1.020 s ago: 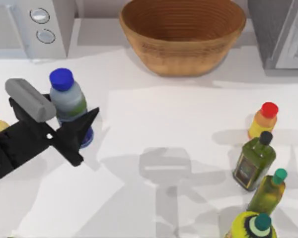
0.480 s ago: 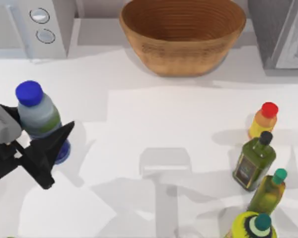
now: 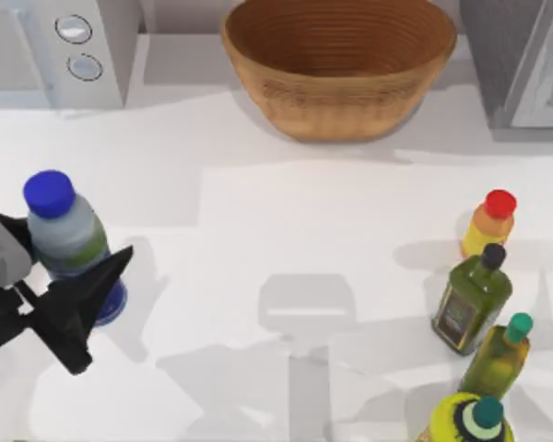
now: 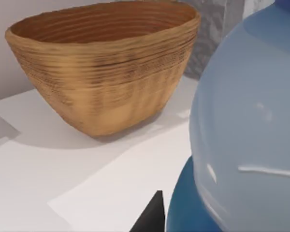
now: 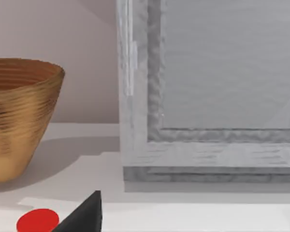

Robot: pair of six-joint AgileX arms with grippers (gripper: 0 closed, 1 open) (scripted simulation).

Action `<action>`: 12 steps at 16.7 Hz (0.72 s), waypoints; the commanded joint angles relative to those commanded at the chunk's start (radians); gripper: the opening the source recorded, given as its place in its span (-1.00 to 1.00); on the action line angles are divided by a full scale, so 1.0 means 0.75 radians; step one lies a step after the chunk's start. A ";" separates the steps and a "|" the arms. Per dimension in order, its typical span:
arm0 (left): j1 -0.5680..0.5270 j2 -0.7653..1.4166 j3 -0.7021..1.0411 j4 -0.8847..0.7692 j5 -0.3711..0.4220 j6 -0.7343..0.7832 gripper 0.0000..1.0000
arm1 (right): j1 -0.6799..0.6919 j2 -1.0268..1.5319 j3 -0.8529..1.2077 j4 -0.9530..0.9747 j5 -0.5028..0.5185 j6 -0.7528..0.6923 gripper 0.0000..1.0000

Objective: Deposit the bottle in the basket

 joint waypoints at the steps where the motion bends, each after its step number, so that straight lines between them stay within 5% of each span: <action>1: 0.000 0.000 0.000 0.000 0.000 0.000 -1.00 | 0.000 0.000 0.000 0.000 0.000 0.000 1.00; 12: -0.161 0.363 0.628 -0.182 -0.135 -0.015 -1.00 | 0.000 0.000 0.000 0.000 0.000 0.000 1.00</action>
